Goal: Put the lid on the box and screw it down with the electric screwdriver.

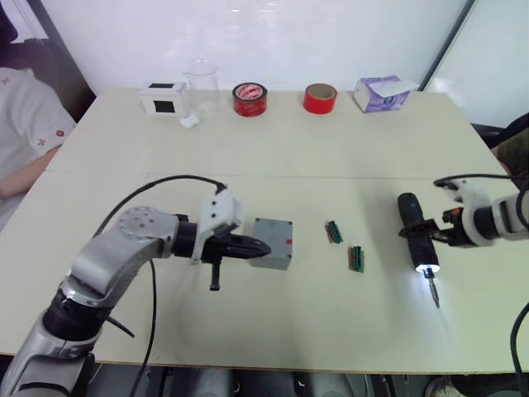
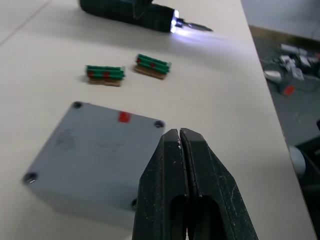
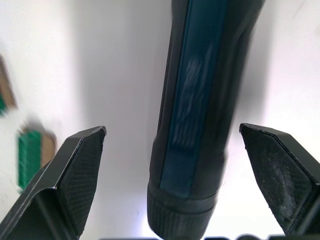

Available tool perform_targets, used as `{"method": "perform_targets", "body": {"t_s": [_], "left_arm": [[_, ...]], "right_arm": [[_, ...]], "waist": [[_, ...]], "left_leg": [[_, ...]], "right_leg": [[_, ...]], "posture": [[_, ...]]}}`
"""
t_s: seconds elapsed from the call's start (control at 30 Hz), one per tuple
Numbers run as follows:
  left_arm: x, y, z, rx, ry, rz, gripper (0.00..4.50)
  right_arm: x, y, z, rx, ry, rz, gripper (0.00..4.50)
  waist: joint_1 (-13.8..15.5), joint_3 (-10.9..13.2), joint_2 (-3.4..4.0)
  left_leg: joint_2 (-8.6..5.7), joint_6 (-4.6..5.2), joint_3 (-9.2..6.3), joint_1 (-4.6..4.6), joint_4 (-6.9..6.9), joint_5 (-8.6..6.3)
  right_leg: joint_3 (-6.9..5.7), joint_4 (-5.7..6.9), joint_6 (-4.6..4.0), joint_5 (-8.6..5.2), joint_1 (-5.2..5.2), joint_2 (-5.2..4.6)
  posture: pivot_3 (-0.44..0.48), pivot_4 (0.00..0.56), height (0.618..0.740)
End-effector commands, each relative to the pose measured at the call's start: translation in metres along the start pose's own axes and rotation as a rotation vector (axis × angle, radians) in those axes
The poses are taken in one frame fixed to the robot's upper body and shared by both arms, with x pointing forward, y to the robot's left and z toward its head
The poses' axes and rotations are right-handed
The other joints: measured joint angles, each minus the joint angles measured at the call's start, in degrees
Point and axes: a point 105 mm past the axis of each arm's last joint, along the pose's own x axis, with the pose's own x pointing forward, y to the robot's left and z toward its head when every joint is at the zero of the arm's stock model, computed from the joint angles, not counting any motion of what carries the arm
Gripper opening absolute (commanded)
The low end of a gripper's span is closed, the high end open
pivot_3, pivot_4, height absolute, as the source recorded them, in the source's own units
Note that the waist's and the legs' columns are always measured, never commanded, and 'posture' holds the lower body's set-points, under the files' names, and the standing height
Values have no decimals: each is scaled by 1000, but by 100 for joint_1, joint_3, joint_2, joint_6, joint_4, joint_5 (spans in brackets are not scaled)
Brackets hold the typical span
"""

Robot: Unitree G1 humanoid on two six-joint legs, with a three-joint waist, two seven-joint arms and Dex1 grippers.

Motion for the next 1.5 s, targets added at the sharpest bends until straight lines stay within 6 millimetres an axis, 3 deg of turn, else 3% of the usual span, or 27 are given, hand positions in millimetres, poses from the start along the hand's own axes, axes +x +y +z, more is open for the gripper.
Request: {"method": "perform_targets", "body": {"t_s": [0.03, 0.17, 0.23, 0.3, 0.47, 0.57, 0.73, 1.0, 1.5], "left_arm": [[-20, 7, -2, -20, -4, 96, 0], [-35, -2, -10, -123, -14, 99, 0], [-43, -6, -22, -176, 14, 112, 0], [-48, -13, -31, -231, 34, 106, 0], [-56, -36, -53, -326, 104, 88, 0], [-58, -47, -58, -364, 118, 81, 0], [-54, -62, -65, -412, 126, 50, 0], [-53, -66, -72, -460, 118, 61, 0], [-41, -58, -67, -433, 79, 62, 0]], "right_arm": [[-51, 6, 40, -153, -276, -18, 4426], [-75, 53, 46, -306, -432, 217, 4426], [-79, 91, 23, -407, -438, 443, 4426], [-75, 113, -9, -463, -374, 582, 4426], [-49, 127, -90, -514, -102, 664, 4426], [-45, 128, -116, -502, -45, 693, 4426], [-38, 123, -124, -519, -45, 668, 4426], [-29, 124, -135, -512, -44, 682, 4426], [-21, 124, -122, -544, -92, 671, 4426]], "waist": [[0, 0, 0], [-3, 0, -2], [-1, -5, -18], [1, -4, -25], [54, -8, -30], [91, -12, -37], [108, -16, -45], [127, -16, -46], [128, -17, -48]], "left_leg": [[0, 0, -1, 0, 0, 0], [4, 0, 1, 5, -1, 0], [6, 0, -1, 16, -1, 0], [15, 0, -4, 49, -8, -1], [21, 1, -6, 66, -7, -2], [19, 0, -5, 74, -5, -2], [19, -8, 1, 95, 3, 2], [19, -8, 1, 98, 2, 2], [15, -8, 1, 97, 2, 3]], "right_leg": [[0, 0, 1, 0, 0, 0], [-2, 0, 1, 0, 4, 1], [-2, -1, 1, 0, 15, 2], [-6, -7, 0, -1, 49, 8], [-7, -7, -1, -4, 70, -6], [-4, -13, -21, -14, 80, -8], [1, -11, -32, -11, 93, -9], [-2, -9, -35, -12, 91, 0], [0, -9, -37, -12, 92, -1]], "posture": [[0, 150, 740], [0, 150, 740], [0, 150, 740], [0, 150, 740], [0, 150, 740], [0, 150, 740], [0, 150, 740], [0, 150, 740], [0, 150, 740]]}}
